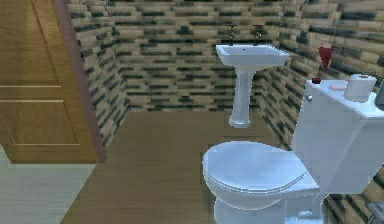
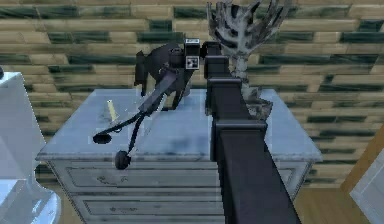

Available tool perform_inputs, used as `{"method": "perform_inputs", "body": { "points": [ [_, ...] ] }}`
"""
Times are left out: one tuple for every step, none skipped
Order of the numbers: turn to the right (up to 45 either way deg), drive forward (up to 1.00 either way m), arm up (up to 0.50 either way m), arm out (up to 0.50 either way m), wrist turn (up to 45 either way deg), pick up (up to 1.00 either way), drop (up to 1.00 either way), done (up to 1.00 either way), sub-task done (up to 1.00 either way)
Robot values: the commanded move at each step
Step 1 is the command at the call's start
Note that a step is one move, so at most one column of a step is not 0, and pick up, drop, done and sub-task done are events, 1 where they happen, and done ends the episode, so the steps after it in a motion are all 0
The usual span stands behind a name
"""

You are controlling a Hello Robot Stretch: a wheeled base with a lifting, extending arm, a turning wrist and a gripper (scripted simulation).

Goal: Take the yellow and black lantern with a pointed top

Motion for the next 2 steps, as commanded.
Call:
{"method": "perform_inputs", "body": {
  "points": [
    [0.0,0.0,0.0,0.0,45.0,0.0,0.0,0.0,0.0],
    [0.0,0.0,0.0,0.0,45.0,0.0,0.0,0.0,0.0]
  ]
}}
